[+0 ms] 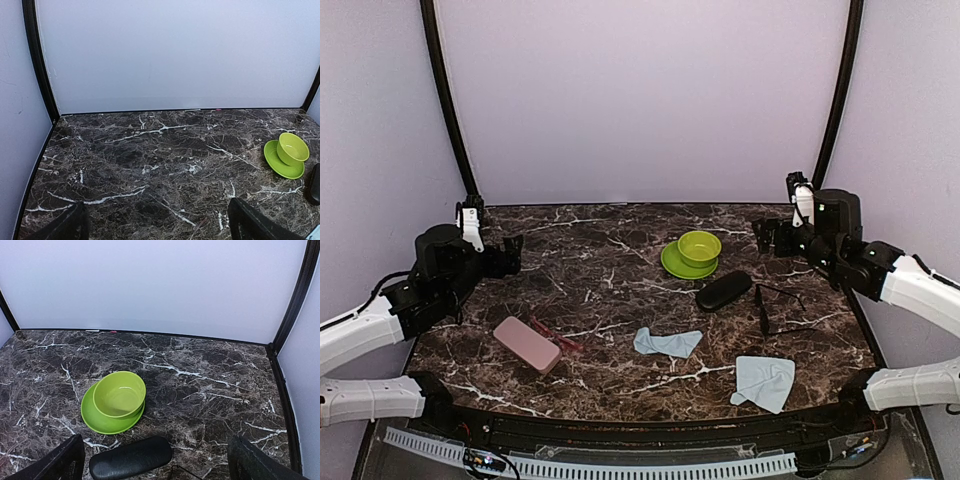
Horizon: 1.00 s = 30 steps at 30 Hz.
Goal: Organize the sunglasses
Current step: Pick up the sunglasses case from the corner of the board.
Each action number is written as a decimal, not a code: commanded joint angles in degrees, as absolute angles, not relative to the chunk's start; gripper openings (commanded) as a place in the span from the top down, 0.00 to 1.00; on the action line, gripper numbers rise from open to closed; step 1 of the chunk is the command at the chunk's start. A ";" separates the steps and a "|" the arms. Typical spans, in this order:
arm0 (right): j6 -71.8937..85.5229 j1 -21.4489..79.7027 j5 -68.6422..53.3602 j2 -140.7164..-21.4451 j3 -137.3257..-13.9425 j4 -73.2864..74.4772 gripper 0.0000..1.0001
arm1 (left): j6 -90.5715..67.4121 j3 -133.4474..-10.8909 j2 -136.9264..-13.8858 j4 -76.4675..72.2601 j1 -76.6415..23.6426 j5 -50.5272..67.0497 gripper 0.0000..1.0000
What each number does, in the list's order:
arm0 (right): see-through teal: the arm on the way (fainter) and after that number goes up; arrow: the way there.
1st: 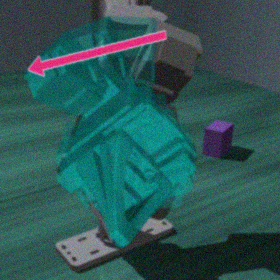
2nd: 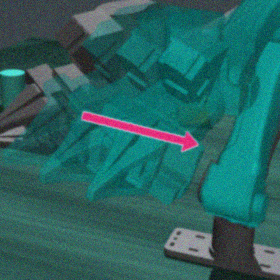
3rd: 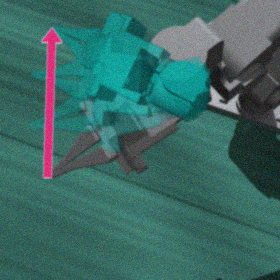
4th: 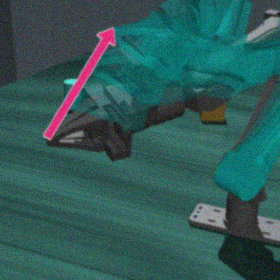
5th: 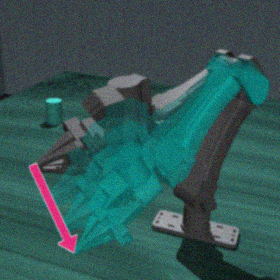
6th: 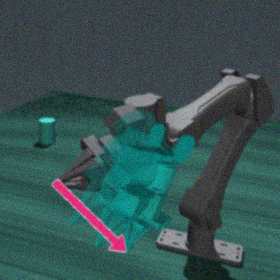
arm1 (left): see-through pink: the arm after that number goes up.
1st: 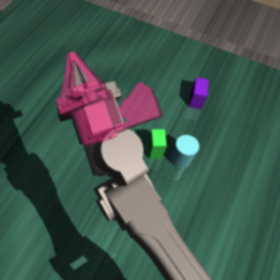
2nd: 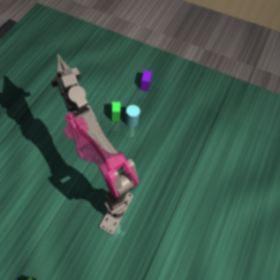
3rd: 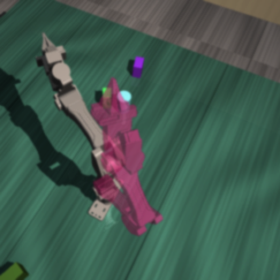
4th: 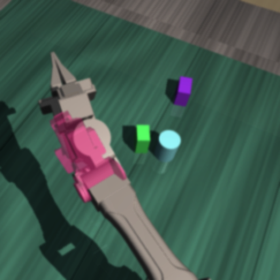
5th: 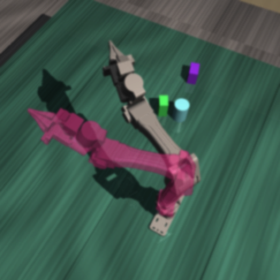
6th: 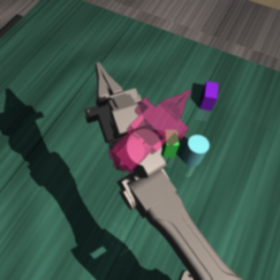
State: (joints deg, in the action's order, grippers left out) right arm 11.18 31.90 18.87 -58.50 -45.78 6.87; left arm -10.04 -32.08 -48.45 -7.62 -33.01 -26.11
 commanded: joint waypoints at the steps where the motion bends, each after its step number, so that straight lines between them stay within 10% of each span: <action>1: 10.81 31.90 19.11 -58.10 -45.93 5.26 0.00 | -9.44 -32.62 -47.84 -8.31 -33.22 -26.37 0.02; 30: 11.78 40.01 17.23 -69.55 -51.77 16.58 0.00 | -35.66 -26.14 -50.15 13.12 -33.46 -13.84 0.02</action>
State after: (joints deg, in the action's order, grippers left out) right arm 11.22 37.85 19.18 -68.97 -51.46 17.26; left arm -27.62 -29.15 -51.53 7.94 -33.06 -18.48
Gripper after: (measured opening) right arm 0.999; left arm 0.985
